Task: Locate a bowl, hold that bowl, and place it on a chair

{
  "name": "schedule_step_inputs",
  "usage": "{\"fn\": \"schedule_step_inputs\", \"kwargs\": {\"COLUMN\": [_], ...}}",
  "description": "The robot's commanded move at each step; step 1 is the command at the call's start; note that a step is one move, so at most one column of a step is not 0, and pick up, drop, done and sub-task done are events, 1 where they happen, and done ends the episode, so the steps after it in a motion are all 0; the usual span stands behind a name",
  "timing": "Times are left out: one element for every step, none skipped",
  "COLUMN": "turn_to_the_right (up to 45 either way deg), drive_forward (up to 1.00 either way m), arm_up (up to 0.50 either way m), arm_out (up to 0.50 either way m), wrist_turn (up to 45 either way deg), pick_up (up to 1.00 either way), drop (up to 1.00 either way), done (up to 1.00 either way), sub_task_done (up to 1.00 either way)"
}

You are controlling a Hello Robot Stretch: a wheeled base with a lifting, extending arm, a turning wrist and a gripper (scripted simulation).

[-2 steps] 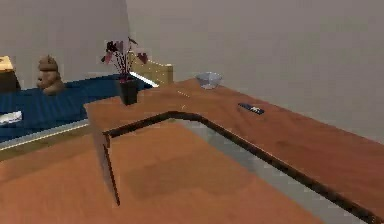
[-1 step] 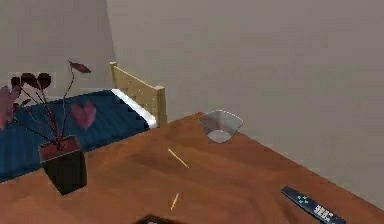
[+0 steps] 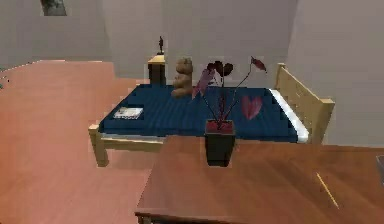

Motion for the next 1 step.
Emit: {"fn": "schedule_step_inputs", "kwargs": {"turn_to_the_right": [-33.0], "drive_forward": [0.0], "arm_up": [0.0], "arm_out": [0.0], "wrist_turn": [0.0], "pick_up": [0.0], "drop": [0.0], "done": [0.0], "sub_task_done": [0.0]}}
